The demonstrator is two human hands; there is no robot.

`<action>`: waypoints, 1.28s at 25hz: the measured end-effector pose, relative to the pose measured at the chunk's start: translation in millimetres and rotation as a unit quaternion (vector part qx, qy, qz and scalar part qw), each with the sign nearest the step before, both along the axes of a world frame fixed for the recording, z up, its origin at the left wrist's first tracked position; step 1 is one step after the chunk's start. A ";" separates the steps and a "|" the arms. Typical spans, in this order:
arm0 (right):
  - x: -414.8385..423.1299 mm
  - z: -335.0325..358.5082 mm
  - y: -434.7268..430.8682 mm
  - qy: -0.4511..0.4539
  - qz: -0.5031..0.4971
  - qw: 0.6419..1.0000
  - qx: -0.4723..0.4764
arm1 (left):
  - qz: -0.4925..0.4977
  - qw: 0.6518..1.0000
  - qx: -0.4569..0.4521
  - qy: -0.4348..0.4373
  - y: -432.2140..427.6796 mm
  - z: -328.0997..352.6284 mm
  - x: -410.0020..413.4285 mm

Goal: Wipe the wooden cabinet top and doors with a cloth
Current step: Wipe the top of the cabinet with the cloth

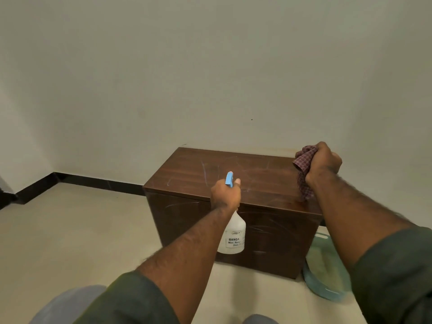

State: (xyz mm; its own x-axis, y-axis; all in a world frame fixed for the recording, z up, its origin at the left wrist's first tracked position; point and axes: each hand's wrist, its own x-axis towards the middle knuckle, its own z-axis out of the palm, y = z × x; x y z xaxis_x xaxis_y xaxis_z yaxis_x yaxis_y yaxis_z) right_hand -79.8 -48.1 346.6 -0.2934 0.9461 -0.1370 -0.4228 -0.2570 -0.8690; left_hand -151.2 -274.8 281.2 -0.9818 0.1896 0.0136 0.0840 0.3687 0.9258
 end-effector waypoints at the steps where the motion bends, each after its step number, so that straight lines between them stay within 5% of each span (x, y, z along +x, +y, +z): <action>1: -11.9 -0.8 -8.5 0.002 0.014 1.000 -0.001 | 0.032 0.999 -0.006 0.003 -15.3 -0.3 -11.1; 12: -80.5 3.5 -76.1 -0.009 0.089 0.996 0.015 | 0.124 0.984 -0.123 0.029 -109.6 2.7 -67.4; 21: -105.5 3.3 -88.3 -0.089 0.070 0.992 0.049 | 0.149 0.987 -0.057 0.026 -130.1 10.8 -93.7; 24: -130.3 -1.3 -109.4 -0.033 0.140 0.988 0.063 | 0.150 0.986 -0.037 0.064 -141.2 14.2 -117.1; 29: -186.1 -42.1 -185.6 -0.039 0.413 0.898 0.146 | 0.196 0.976 -0.039 0.087 -165.1 -0.6 -155.7; 32: -213.0 -66.5 -224.3 -0.132 0.488 0.835 0.216 | 0.222 0.971 -0.023 0.080 -183.8 -13.4 -179.0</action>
